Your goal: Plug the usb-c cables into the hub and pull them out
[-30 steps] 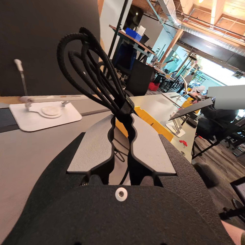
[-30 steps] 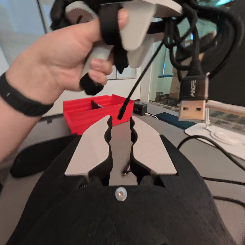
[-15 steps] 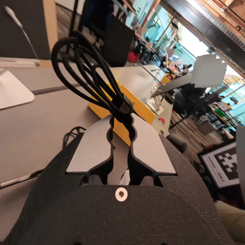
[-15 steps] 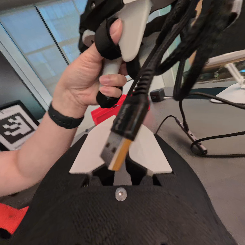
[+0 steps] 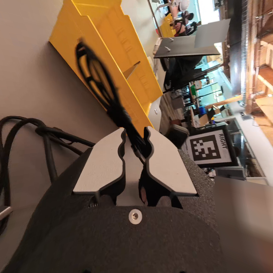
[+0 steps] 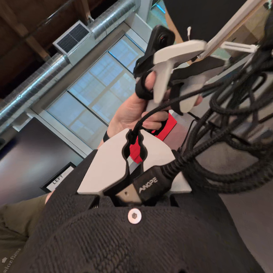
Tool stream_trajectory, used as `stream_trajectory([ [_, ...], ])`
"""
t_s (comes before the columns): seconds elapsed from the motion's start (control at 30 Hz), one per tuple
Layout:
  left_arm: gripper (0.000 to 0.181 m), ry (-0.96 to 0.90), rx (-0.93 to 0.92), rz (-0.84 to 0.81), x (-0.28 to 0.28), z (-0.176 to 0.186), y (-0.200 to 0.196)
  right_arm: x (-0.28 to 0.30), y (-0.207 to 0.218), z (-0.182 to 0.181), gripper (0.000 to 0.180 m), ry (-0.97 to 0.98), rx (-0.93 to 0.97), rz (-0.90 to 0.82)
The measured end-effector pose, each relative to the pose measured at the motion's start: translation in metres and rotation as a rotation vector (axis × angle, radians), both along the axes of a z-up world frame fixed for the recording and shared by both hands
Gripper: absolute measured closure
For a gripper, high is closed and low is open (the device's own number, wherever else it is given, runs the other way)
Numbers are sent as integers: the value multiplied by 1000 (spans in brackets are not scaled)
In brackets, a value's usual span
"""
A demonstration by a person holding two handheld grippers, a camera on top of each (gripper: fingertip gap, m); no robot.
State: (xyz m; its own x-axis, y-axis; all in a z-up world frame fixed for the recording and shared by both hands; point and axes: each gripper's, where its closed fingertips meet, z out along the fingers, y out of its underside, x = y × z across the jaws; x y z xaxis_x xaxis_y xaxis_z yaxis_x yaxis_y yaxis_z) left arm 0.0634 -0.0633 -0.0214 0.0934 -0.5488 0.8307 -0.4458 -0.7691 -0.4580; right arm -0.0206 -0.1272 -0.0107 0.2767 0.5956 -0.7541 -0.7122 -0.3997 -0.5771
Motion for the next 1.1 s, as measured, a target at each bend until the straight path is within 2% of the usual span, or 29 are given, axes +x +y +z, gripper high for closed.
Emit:
stream_trajectory([
  [0.1,157,-53,-14,-14,-15,9,-5,13,0,-8,171,28,-29,-23],
  [0.2,156,-33,73,-63,-40,12,-21,21,1,-13,172,60,-44,-36],
  [0.37,161,71,247,-143,-77,-13,-60,22,2,-18,171,48,-43,-16],
  [0.53,164,-18,187,-184,-82,-15,-73,11,-3,-21,171,-36,-28,37],
  [0.6,173,-63,160,-221,-85,-12,-77,7,-5,-21,171,-58,-21,51],
  [0.67,178,-63,184,-234,-86,-17,-75,6,-5,-24,171,-81,-29,56],
  [0.87,179,-85,212,-220,-85,-22,-73,7,-2,-30,170,-96,-44,73],
  [1.0,179,-82,181,-207,-87,-22,-70,4,-6,-36,166,-260,-9,31],
  [1.1,179,-80,157,-201,-90,-18,-67,2,-13,-54,165,-508,-5,-8],
])
